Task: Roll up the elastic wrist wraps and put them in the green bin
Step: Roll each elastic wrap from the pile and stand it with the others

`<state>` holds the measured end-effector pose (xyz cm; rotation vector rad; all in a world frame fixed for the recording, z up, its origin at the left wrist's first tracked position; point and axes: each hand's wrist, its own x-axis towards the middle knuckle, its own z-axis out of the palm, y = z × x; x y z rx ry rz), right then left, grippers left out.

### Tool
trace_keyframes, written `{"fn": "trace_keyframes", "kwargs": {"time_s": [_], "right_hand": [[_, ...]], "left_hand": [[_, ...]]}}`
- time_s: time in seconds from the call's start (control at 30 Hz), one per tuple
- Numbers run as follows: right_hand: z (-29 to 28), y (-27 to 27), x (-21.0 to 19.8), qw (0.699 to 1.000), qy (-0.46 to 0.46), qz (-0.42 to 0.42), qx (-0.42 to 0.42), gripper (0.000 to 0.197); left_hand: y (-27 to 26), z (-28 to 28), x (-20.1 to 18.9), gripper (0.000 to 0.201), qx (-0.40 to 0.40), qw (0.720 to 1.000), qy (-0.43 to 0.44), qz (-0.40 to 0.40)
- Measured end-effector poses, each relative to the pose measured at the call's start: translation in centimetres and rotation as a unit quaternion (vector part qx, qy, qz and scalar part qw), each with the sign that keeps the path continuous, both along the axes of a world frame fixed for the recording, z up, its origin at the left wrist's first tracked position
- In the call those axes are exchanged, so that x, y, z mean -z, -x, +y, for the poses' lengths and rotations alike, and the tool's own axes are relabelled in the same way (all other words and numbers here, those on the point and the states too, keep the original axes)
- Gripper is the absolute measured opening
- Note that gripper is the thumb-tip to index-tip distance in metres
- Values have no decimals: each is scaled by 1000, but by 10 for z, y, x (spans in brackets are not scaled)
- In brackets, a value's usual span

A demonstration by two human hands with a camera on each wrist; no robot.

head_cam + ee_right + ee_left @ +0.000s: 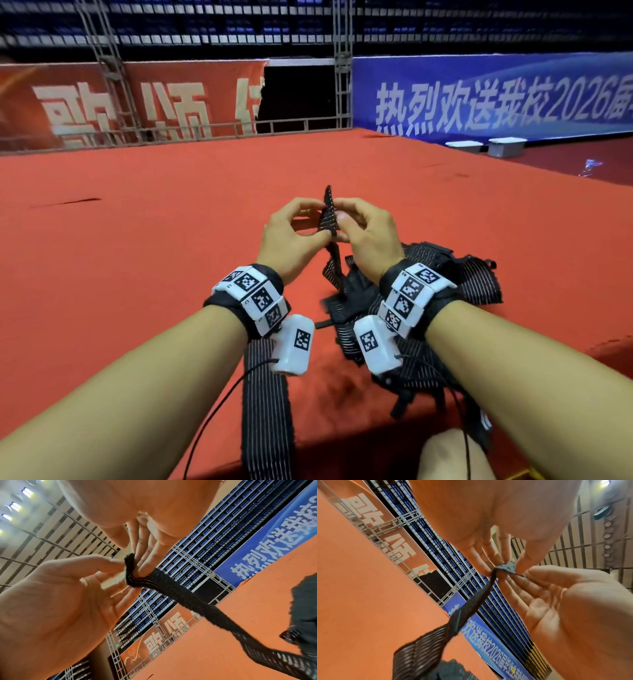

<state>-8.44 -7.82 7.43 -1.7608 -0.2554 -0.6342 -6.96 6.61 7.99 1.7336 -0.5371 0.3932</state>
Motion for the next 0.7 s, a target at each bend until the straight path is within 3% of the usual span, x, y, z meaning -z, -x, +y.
{"fn": "trace_keyframes", "kwargs": {"time_s": [0.1, 0.3, 0.37, 0.47, 0.6, 0.7], "right_hand": [[15, 4, -12, 999, 15, -22, -30, 37], [39, 8, -32, 994, 65, -82, -5, 23], [45, 10, -41, 992, 73, -98, 26, 17], [49, 16, -54, 990, 78, -100, 60, 26], [53, 25, -64, 992, 93, -80, 32, 5], [57, 38, -68, 994, 82, -75, 3, 14]], "left_hand": [[5, 21, -11, 46, 25, 1000, 2, -17], [13, 60, -38, 36, -40, 996, 16, -75], [19, 69, -45, 27, -33, 996, 21, -74], [29, 79, -55, 21, -20, 997, 42, -59], [47, 89, -62, 13, -10, 998, 57, -35], [62, 96, -66, 10, -4, 998, 55, -34]]}}
